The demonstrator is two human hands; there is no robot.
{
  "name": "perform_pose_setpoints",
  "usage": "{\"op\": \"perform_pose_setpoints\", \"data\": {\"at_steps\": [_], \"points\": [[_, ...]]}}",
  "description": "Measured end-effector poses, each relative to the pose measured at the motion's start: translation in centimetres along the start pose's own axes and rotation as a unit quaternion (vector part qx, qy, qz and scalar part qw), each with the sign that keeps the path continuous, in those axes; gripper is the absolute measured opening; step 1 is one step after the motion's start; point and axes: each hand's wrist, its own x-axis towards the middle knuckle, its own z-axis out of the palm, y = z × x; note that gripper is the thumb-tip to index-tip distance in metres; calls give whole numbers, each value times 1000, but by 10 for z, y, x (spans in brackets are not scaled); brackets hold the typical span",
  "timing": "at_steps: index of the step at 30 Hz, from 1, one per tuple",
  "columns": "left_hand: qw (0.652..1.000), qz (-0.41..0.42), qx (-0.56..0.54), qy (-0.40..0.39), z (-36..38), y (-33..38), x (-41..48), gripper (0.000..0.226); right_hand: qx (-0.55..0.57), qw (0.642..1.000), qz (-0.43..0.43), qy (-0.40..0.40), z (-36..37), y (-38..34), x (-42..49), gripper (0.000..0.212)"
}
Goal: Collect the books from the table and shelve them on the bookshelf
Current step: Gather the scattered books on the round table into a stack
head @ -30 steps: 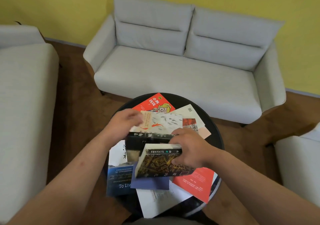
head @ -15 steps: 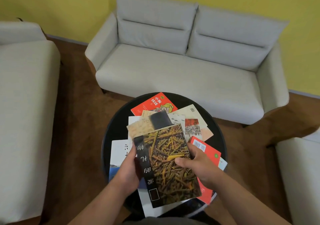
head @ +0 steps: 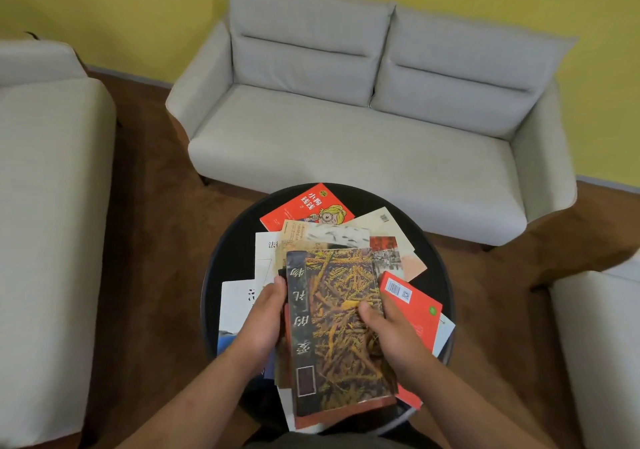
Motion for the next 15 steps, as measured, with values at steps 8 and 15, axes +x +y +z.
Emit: {"op": "perform_pose_setpoints", "data": {"at_steps": [8,15], "points": [[998,-4,-24,66,8,-1,-3,58,110,991,64,33,-5,12,3,36],[999,-3,33,31,-1,-5,-14,73,174,977,123,24,-14,23,-11,78]]}}
